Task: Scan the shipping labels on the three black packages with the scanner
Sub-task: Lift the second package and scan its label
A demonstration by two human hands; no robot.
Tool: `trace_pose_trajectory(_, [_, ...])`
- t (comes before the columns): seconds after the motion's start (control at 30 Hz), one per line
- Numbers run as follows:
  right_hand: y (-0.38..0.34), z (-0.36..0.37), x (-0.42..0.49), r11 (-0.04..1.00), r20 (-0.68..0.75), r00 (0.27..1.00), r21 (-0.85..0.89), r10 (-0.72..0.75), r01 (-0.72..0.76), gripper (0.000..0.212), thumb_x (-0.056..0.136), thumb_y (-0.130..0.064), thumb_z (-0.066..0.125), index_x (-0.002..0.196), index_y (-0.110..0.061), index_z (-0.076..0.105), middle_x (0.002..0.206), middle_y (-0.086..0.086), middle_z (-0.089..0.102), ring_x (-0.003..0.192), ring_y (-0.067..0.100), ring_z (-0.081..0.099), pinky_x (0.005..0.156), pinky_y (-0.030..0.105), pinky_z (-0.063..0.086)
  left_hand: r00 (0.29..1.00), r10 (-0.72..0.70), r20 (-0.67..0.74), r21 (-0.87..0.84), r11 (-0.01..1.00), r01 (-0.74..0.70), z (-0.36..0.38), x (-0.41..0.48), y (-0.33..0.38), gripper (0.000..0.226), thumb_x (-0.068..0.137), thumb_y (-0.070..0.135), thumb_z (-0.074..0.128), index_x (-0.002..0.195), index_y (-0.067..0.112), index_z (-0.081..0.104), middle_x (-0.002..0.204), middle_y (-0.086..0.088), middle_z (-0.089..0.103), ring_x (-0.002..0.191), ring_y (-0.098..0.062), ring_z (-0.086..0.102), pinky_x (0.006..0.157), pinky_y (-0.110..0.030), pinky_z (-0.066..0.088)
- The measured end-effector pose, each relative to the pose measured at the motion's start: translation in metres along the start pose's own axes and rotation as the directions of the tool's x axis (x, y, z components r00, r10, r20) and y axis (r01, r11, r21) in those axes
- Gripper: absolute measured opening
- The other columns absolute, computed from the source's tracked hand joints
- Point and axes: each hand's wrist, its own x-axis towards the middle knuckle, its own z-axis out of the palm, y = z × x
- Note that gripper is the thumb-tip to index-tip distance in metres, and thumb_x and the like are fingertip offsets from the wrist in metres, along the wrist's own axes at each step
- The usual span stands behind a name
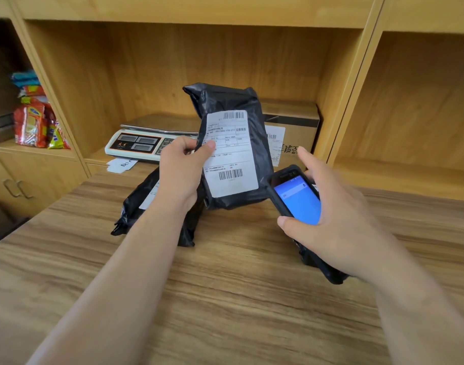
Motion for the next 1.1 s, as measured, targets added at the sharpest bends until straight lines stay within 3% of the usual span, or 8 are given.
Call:
trace_pose_trajectory(0.17, [0.002, 0.005, 0.001, 0.999, 0.104, 0.995, -0.05, -0.006, 0.011, 0.102, 0.081, -0.044, 0.074, 0.154, -0.056, 0.003, 0.131, -0.03, 0.032, 0.115, -0.009, 0.029, 0.085, 0.019, 0.027, 0.999, 0.036, -0.023, -0.014, 0.999, -0.036, -0.002, 0.0, 0.003, 0.019, 0.093, 0.011, 0.072, 0.082, 0.009, 0.057, 0.11, -0.03, 0.071, 0.1, -0.037, 0.075, 0.086, -0.057, 0.061])
trace_pose_trajectory(0.33, [0.004, 0.014, 0.002, 0.993, 0.194, 0.981, -0.116, -0.001, 0.024, 0.104, 0.079, -0.051, 0.07, 0.151, -0.06, -0.004, 0.145, -0.022, 0.035, 0.128, 0.002, 0.034, 0.091, 0.028, 0.031, 0.999, 0.045, -0.016, -0.024, 0.999, -0.045, -0.003, 0.0, 0.003, 0.018, 0.094, 0.011, 0.071, 0.083, 0.009, 0.057, 0.111, -0.025, 0.074, 0.101, -0.033, 0.075, 0.087, -0.053, 0.062])
trace_pose_trajectory(0.5, [0.004, 0.014, 0.001, 0.99, 0.226, 0.974, -0.133, -0.01, 0.041, 0.1, 0.08, -0.048, 0.067, 0.15, -0.06, -0.003, 0.152, -0.028, 0.026, 0.131, 0.0, 0.031, 0.097, 0.03, 0.032, 0.997, 0.068, -0.027, 0.044, 0.997, -0.066, -0.002, -0.001, 0.004, 0.02, 0.095, 0.015, 0.071, 0.08, 0.012, 0.057, 0.108, -0.023, 0.074, 0.096, -0.027, 0.075, 0.076, -0.036, 0.063])
trace_pose_trajectory(0.6, [0.004, 0.014, 0.001, 0.989, 0.238, 0.971, -0.145, -0.006, 0.041, 0.097, 0.081, -0.047, 0.065, 0.15, -0.061, -0.002, 0.146, -0.03, 0.029, 0.117, -0.004, 0.031, 0.093, 0.029, 0.033, 0.997, 0.078, -0.021, 0.072, 0.994, -0.077, -0.003, -0.001, 0.003, 0.021, 0.092, 0.018, 0.073, 0.079, 0.013, 0.059, 0.1, -0.022, 0.072, 0.096, -0.034, 0.072, 0.085, -0.049, 0.06])
trace_pose_trajectory(0.67, [0.004, 0.014, 0.0, 0.987, 0.23, 0.973, -0.154, -0.006, 0.043, 0.096, 0.081, -0.047, 0.064, 0.149, -0.062, -0.001, 0.145, -0.031, 0.029, 0.119, -0.003, 0.032, 0.092, 0.028, 0.033, 0.998, 0.062, -0.023, 0.038, 0.997, -0.061, -0.003, -0.001, 0.002, 0.02, 0.091, 0.015, 0.074, 0.078, 0.013, 0.059, 0.095, -0.02, 0.072, 0.094, -0.032, 0.074, 0.088, -0.057, 0.06])
trace_pose_trajectory(0.8, [0.004, 0.014, 0.0, 0.986, 0.227, 0.974, -0.163, 0.0, 0.038, 0.095, 0.08, -0.048, 0.064, 0.15, -0.062, 0.0, 0.146, -0.027, 0.031, 0.132, 0.004, 0.034, 0.094, 0.031, 0.034, 0.999, 0.051, -0.01, 0.014, 0.999, -0.051, 0.0, -0.001, 0.003, 0.02, 0.094, 0.011, 0.071, 0.079, 0.011, 0.058, 0.094, -0.014, 0.074, 0.089, -0.022, 0.076, 0.082, -0.045, 0.064])
trace_pose_trajectory(0.93, [0.005, 0.012, 0.001, 0.984, 0.205, 0.979, -0.174, 0.015, 0.021, 0.094, 0.08, -0.047, 0.063, 0.15, -0.062, 0.001, 0.134, -0.018, 0.041, 0.12, 0.008, 0.041, 0.09, 0.032, 0.038, 0.999, 0.044, -0.011, 0.013, 0.999, -0.044, -0.001, -0.002, 0.003, 0.02, 0.093, 0.01, 0.072, 0.079, 0.01, 0.058, 0.1, -0.022, 0.074, 0.097, -0.031, 0.076, 0.086, -0.051, 0.062])
trace_pose_trajectory(1.1, [0.003, 0.011, 0.0, 0.985, 0.215, 0.976, -0.174, 0.032, 0.006, 0.094, 0.08, -0.047, 0.063, 0.15, -0.06, 0.001, 0.135, -0.019, 0.04, 0.12, 0.007, 0.04, 0.089, 0.031, 0.036, 0.999, 0.043, 0.006, 0.006, 0.999, -0.043, -0.001, -0.004, 0.004, 0.021, 0.093, 0.011, 0.072, 0.079, 0.009, 0.057, 0.106, -0.027, 0.073, 0.099, -0.035, 0.074, 0.088, -0.053, 0.061])
